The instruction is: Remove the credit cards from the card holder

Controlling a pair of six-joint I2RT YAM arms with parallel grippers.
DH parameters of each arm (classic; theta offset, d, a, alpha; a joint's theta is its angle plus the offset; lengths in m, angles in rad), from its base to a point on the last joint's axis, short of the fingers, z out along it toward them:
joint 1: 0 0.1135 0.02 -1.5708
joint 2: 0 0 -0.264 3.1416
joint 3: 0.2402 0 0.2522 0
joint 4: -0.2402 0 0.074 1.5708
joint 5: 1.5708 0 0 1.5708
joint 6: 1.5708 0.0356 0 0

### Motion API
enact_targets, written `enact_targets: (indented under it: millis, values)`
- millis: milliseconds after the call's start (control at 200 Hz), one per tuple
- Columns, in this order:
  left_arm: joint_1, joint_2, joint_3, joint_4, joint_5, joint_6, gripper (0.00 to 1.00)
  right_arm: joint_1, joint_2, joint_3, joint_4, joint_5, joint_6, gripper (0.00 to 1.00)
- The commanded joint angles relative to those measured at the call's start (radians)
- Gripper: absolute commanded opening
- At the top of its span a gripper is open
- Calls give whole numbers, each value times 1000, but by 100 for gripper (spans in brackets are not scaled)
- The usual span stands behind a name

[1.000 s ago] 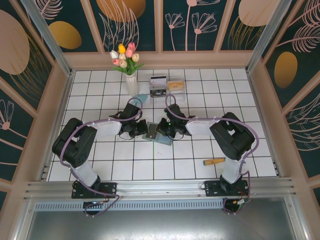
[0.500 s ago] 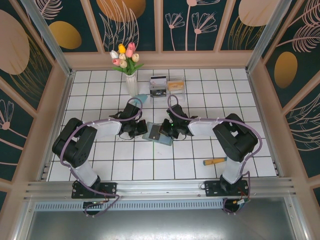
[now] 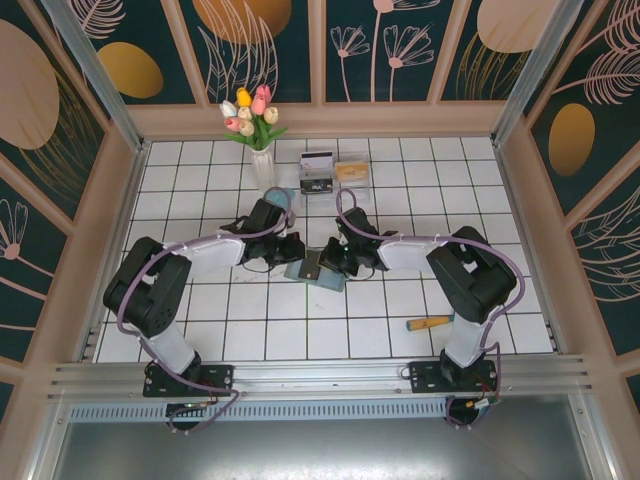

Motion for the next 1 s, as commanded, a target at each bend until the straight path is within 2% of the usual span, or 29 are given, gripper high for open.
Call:
enact_targets:
  millis: [0, 335, 596, 996]
  values:
    - [-4, 45, 8, -31, -30, 19, 4, -5, 17, -3, -24, -10, -21, 8]
    - [-5, 65, 6, -80, -86, 32, 0, -8, 4, -9, -22, -28, -15, 13]
    - [-4, 66, -5, -101, -131, 29, 0, -9, -36, -32, 0, -8, -27, 9]
    - [-5, 68, -6, -121, -159, 34, 0, -11, -50, -51, -14, -1, -25, 9]
